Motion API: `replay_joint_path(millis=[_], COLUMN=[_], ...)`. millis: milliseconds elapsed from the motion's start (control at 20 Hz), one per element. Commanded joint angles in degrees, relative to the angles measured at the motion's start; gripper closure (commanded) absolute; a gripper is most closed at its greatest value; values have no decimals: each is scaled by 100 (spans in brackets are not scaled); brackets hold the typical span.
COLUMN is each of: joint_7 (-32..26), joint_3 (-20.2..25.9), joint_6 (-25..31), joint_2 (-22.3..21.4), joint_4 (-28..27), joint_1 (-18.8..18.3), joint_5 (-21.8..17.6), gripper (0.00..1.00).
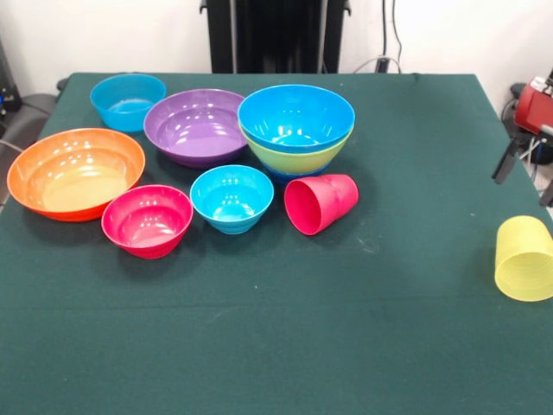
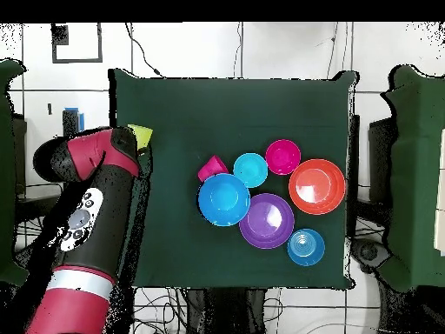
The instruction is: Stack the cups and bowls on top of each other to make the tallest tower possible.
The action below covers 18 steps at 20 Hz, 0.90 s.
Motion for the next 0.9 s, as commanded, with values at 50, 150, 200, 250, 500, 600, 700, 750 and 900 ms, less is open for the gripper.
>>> replay_joint_path(millis=[50,150,200,250,500,600,700,750,900], joint_7=[-1191,-1259,-1288,-1304,-1357,-1333,-1324,-1318,-1314], joint_3=[1173,1237,1263,1286,1302,1272,1254,1249,1251], joint_6=[-21,82,158,186,423,545,702,781,1030], joint_2=[-69,-80,-7,-9,132,225,320,365,524], joint_4=[429,388,252,242,-125,-323,-555,-672,-1065], joint_1=[-281,-301,-326,-335,-421,-417,-429,-435,-492], joint_5=[-468,-500,-511,-526,-606,-622,-631,-637,-651], gripper=[0,0,0,0,0,0,0,0,0])
